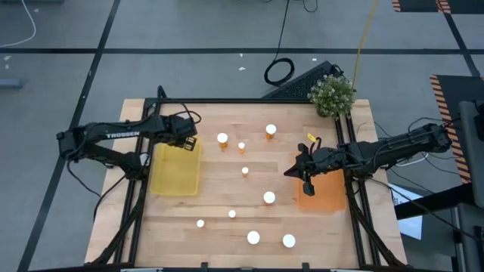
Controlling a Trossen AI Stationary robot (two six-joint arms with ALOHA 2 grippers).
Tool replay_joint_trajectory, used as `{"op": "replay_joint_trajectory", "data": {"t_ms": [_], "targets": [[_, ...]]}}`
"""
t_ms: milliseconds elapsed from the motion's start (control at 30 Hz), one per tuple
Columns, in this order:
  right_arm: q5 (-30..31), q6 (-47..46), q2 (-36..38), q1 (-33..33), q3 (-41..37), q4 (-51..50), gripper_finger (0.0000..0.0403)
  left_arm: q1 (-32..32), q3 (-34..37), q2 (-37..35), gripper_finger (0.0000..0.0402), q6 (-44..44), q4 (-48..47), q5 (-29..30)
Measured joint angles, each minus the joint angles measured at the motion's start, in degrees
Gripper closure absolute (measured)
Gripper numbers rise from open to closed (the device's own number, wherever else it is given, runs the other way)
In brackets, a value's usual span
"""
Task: Pick and place medicine bottles into bin by pill shape (circle, oval)
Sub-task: Put the small orange pill bottle into the yellow bin
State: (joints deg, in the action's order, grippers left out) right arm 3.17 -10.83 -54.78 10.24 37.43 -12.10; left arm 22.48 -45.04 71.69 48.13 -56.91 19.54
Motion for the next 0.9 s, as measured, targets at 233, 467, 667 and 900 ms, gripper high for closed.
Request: {"op": "replay_joint_trajectory", "data": {"t_ms": [233, 467, 667, 900], "targets": [[-0.2, 0.0, 0.0, 0.0, 0.0, 0.7, 0.0403, 0.0, 0.0, 5.0, 0.0266, 0.7, 0.0, 0.0], [-0.2, 0.0, 0.0, 0.0, 0.0, 0.7, 0.0403, 0.0, 0.0, 5.7, 0.0266, 1.2, -0.1, 0.0], [-0.2, 0.0, 0.0, 0.0, 0.0, 0.7, 0.0403, -0.1, 0.0, 5.7, 0.0266, 2.0, 0.0, -0.2], [-0.3, -0.3, 0.0, 0.0, 0.0, 0.7, 0.0403, -0.1, 3.3, 5.5, 0.0266, 2.1, 2.8, -2.0]]}}
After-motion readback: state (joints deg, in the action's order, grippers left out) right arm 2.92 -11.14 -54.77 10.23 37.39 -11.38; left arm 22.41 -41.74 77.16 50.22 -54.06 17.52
